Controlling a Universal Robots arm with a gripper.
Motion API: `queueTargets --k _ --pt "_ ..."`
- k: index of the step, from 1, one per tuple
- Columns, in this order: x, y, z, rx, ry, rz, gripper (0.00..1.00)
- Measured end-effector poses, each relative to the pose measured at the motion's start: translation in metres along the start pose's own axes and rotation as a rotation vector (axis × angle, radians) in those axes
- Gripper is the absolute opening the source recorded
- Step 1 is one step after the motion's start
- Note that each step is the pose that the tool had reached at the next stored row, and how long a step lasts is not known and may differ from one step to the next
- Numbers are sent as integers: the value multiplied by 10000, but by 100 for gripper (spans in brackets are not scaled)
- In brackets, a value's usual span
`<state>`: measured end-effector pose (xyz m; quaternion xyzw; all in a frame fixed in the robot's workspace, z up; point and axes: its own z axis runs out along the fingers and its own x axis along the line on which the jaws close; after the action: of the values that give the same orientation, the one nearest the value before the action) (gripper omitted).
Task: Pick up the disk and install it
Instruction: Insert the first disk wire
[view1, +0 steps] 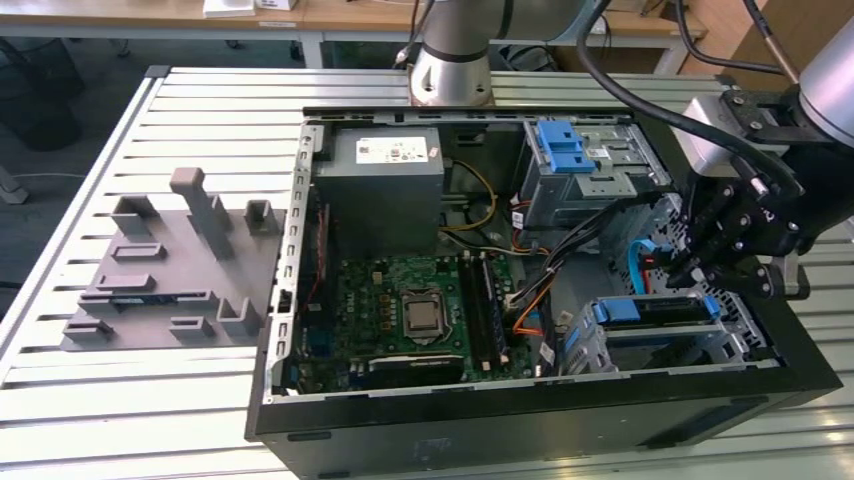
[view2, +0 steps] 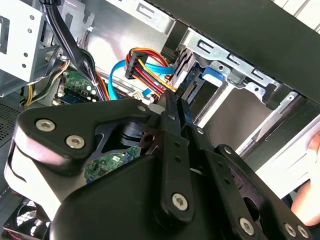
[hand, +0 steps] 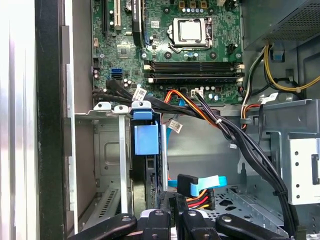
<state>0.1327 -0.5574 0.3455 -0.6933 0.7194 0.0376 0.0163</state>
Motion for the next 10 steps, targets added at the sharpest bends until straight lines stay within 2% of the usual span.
queueTargets --k 10 --pt "37 -2 4 0 0 1 16"
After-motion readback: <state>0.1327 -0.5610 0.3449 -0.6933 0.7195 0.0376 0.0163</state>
